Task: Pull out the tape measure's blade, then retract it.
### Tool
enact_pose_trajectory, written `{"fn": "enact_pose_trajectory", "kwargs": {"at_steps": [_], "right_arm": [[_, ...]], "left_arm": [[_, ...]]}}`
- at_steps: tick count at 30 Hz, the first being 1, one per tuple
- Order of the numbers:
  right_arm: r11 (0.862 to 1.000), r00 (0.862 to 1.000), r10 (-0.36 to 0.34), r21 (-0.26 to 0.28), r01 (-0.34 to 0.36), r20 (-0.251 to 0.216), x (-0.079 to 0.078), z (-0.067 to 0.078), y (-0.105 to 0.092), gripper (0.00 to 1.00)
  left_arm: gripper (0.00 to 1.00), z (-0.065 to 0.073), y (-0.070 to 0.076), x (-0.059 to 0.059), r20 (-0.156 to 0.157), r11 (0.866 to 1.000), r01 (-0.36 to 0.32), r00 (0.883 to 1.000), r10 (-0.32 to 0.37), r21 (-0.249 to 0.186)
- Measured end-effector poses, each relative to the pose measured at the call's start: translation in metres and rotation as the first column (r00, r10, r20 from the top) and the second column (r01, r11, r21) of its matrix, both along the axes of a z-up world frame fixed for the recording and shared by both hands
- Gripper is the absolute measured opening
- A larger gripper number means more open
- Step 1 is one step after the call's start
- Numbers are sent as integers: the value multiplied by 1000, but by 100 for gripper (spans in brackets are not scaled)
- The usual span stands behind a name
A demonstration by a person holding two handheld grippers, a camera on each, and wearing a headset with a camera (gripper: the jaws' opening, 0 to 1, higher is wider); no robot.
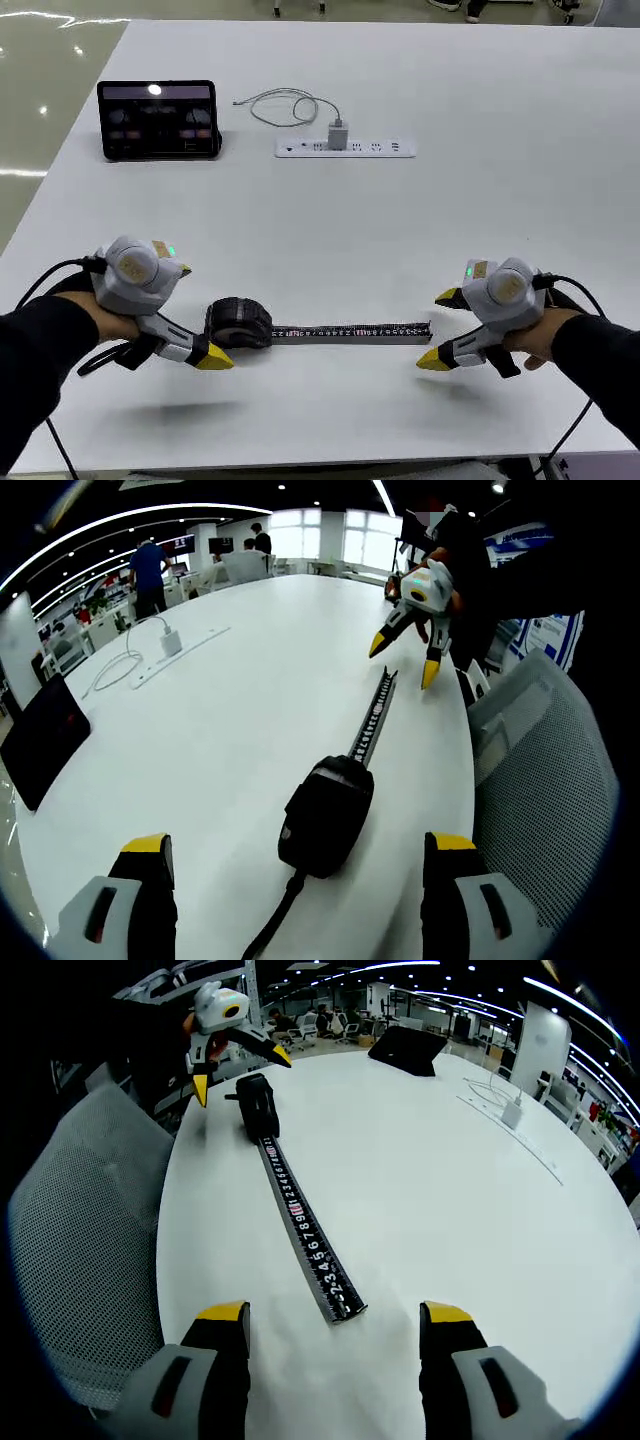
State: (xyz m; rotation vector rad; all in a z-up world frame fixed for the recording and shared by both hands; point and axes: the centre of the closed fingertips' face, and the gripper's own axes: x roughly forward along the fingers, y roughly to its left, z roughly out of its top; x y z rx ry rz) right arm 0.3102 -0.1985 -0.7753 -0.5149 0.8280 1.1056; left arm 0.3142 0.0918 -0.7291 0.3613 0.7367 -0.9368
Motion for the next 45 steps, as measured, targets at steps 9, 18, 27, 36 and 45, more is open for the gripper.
{"fn": "enact_pose_trajectory", "kwargs": {"at_steps": [9, 18, 27, 36, 45], "right_arm": [[995, 995, -87, 44, 85, 55, 0, 11, -3, 77], [979, 980, -191, 90, 185, 60, -3, 15, -16, 88], [971, 972, -217, 119, 206, 95, -16, 23, -23, 100], [939, 944, -316, 176, 296, 98, -28, 31, -44, 100], [938, 937, -325, 170, 302, 130, -51, 39, -63, 100]], "left_arm": [[100, 4, 18, -7, -24, 985, -167, 986, 166, -50], [100, 2, 35, -16, 53, 972, -234, 970, 235, -29], [100, 9, 43, -31, 16, 937, -329, 943, 333, -115], [100, 22, 53, -41, 70, 927, -347, 931, 359, -144], [100, 24, 55, -57, 81, 920, -350, 927, 367, -175]]}}
